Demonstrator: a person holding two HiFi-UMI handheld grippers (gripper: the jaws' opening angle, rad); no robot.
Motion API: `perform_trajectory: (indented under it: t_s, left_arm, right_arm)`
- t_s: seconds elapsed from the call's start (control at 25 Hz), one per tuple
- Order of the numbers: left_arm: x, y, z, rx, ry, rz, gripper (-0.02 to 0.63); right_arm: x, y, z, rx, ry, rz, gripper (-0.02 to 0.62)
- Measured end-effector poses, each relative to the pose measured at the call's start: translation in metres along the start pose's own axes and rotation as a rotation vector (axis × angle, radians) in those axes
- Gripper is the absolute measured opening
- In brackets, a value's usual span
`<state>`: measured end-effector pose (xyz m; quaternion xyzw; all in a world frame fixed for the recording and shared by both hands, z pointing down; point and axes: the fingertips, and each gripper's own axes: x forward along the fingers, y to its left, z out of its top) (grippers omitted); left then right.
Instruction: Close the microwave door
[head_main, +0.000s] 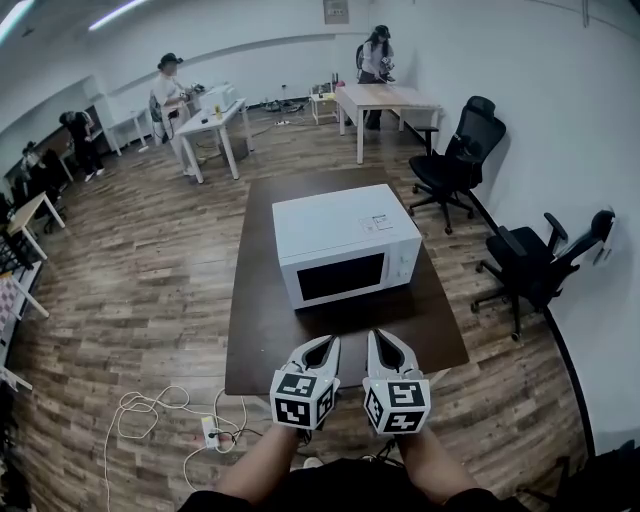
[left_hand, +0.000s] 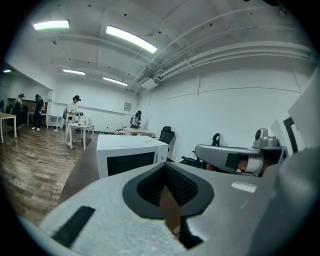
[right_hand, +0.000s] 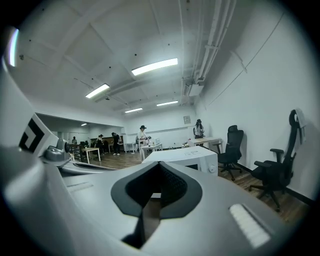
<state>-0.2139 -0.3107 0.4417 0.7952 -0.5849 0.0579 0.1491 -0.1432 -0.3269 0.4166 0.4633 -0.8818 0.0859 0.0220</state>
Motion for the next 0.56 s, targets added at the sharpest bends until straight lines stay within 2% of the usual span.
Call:
perform_trajectory:
  t_s: [0.56]
  left_arm:
    - [-0.016,0.003,-0.002,0.007,-0.010,0.034,0.011]
  right_arm:
    - [-0.005,0.015,-0.003,-0.005,0.002,0.040,0.006]
